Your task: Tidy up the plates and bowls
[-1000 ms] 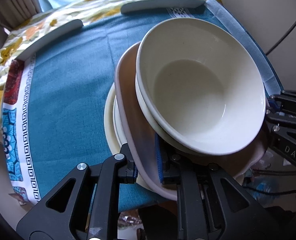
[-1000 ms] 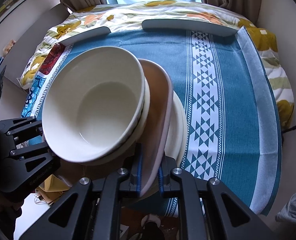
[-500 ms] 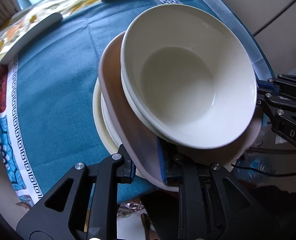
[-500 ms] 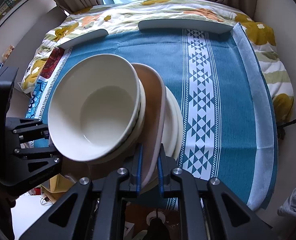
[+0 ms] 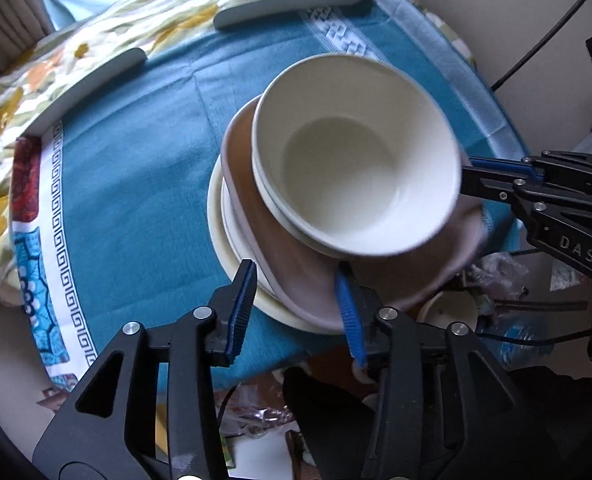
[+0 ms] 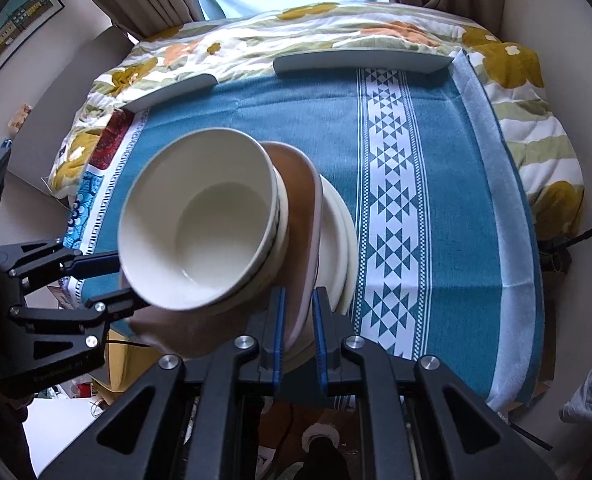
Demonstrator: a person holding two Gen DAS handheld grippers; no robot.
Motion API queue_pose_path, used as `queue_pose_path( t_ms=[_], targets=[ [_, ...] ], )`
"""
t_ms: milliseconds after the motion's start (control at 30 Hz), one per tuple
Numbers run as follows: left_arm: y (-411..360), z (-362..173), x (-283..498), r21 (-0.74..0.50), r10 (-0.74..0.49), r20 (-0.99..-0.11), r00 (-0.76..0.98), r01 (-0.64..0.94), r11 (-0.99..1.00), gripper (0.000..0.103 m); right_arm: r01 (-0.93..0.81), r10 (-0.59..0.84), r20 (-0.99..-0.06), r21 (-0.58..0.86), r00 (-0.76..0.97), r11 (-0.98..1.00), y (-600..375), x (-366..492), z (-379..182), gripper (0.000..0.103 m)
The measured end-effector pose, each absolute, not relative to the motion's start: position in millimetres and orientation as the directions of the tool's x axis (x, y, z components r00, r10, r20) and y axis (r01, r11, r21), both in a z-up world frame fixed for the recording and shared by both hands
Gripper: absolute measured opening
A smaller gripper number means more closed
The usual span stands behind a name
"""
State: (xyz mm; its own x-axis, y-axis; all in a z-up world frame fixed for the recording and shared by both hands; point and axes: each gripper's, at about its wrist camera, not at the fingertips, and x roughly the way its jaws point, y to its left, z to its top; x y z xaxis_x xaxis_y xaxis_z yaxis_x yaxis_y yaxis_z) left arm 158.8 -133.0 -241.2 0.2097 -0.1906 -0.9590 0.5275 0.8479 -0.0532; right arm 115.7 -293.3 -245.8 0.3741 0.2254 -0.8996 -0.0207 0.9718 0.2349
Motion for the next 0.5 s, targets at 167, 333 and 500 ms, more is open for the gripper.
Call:
queue_pose_path(
  t_ms=[167, 333, 500],
  targets=[
    [-126.9, -214.4, 136.4, -0.048, -0.202, -0.937, 0.286, 0.465, 0.884, 0.04, -0.038, 0.244, -0.875, 0.252, 0.418, 0.967, -297.4, 100.2, -227.4, 0.012],
    [-114.4, -151.8, 96.6, -0.074, -0.25, -0.852, 0.46, 0.367, 0.927, 0.04, -0.104, 0.245, -0.802, 0.225, 0.544, 0.969, -295.9, 64.4, -167.4, 0.012],
    [-102.5, -72.6, 48.2, -0.061, -0.256, -0.678, 0.689, 0.294, 0.954, 0.077, -0.102, 0.203, -0.696, 0.183, 0.689, 0.978, -298.0, 30.5, -98.9, 0.018]
  ],
)
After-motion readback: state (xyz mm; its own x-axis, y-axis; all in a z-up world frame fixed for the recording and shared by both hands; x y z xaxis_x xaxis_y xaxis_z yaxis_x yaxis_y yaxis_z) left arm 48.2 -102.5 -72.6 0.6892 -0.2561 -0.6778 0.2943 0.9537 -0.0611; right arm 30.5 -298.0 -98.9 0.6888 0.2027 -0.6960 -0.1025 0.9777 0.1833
